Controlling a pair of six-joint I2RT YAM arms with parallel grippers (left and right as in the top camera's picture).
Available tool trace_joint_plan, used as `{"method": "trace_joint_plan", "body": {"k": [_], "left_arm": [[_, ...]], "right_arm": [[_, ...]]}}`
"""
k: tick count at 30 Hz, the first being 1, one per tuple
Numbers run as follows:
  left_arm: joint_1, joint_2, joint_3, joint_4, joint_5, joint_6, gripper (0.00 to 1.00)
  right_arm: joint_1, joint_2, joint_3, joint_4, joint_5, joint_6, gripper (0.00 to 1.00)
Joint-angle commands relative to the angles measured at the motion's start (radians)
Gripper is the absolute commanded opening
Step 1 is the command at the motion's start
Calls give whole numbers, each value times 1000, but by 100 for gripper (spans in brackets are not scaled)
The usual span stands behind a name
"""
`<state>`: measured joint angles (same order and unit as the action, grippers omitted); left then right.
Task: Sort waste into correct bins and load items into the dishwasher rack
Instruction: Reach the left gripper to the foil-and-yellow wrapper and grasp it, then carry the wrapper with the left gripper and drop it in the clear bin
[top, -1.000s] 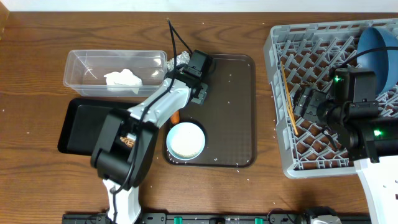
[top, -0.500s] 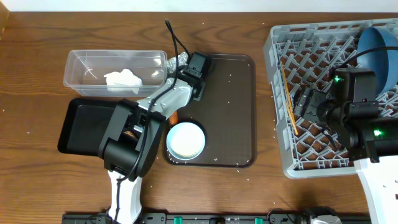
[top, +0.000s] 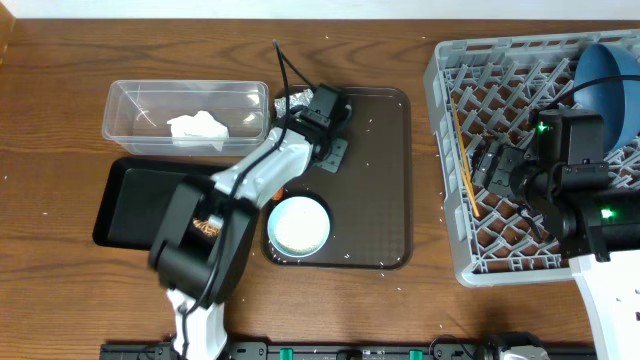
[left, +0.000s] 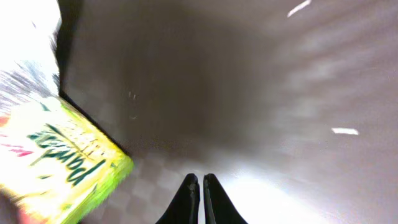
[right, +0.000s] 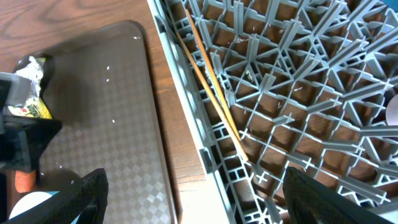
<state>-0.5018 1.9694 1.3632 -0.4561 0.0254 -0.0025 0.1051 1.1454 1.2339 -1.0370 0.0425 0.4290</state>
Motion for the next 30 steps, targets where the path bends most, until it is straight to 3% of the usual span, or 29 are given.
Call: {"method": "trace_joint_plan", "body": {"k": [1, 6, 8, 11, 15, 26, 30], "left_arm": [[-16, -137, -2, -16, -51, 8, 6], [-3, -140, -5, 29, -169, 9, 7], [8, -109, -5, 86, -232, 9, 45], [35, -44, -5, 196, -281, 9, 65], [71, 49, -5, 309, -281, 14, 76], [132, 178, -5, 468, -280, 58, 76], [144, 216, -5, 496, -272, 58, 63]], "right_arm": [[-6, 0, 0, -5, 13, 4, 83], [-6, 0, 0, -7, 13, 4, 83], [-6, 0, 0, -7, 13, 4, 83], [-6, 0, 0, -8, 13, 4, 83], [-6, 0, 0, -21, 14, 4, 83], [-6, 0, 0, -32, 13, 4, 83], [-6, 0, 0, -29, 14, 4, 83]]}}
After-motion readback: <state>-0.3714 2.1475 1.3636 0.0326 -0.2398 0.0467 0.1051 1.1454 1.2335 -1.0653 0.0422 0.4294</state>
